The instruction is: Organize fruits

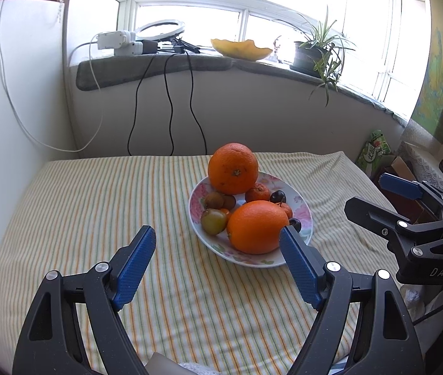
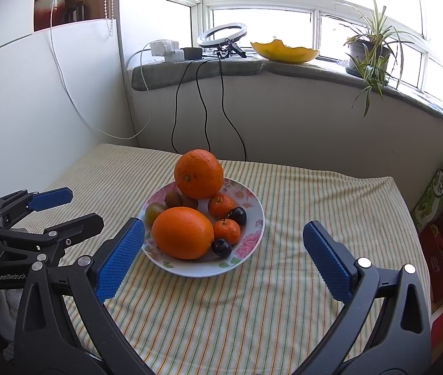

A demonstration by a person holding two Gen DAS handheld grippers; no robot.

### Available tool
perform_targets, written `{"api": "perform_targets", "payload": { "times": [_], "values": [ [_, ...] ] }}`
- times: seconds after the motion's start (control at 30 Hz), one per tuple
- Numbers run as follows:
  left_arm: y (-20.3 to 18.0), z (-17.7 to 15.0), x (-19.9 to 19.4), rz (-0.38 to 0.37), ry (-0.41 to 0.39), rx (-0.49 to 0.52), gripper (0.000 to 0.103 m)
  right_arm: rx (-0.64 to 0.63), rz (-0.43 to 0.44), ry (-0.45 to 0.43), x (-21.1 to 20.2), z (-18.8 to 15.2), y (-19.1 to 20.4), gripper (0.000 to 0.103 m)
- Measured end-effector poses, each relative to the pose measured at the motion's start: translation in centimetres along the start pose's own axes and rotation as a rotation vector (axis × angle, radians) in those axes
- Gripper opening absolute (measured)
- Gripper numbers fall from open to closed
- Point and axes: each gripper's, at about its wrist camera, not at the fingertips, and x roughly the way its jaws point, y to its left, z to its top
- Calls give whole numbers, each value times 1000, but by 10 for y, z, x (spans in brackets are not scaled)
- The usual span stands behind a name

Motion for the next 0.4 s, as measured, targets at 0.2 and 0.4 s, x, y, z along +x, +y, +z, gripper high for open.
{"api": "perform_targets", "payload": {
  "times": [0.2, 0.4],
  "values": [
    [0, 0, 0, 6, -7, 4, 81, -2, 5, 3, 2, -1, -1, 103],
    [-2, -1, 2, 1, -10, 7, 81, 1, 8, 6, 3, -3, -3, 103]
  ]
}}
